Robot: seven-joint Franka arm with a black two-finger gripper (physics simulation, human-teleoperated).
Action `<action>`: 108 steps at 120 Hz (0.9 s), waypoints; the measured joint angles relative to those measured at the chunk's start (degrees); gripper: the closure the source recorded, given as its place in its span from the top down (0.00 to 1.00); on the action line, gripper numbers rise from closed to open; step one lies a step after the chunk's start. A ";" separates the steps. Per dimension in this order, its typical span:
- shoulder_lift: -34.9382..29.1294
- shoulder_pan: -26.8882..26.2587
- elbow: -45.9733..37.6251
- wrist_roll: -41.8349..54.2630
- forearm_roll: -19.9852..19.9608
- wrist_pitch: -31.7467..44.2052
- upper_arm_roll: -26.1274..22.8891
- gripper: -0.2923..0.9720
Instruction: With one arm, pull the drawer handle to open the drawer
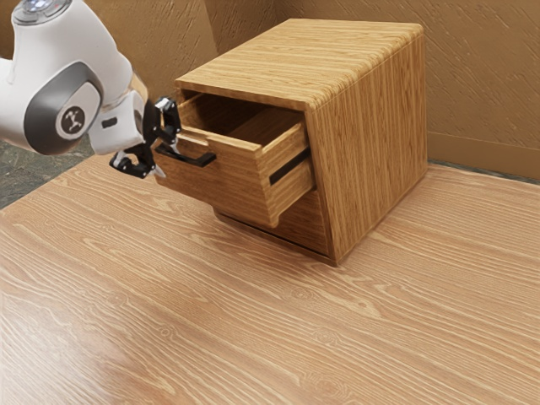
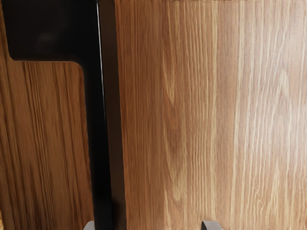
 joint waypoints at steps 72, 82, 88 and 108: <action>-8.14 -1.42 -7.94 -0.29 -0.27 -1.56 -0.05 0.39; -10.33 -1.37 -9.61 -0.36 -0.22 -1.59 0.63 0.37; -11.89 -1.39 -10.82 -0.39 -0.20 -1.59 1.44 0.36; -21.23 -1.58 -12.43 -0.57 -0.11 -1.72 3.07 0.40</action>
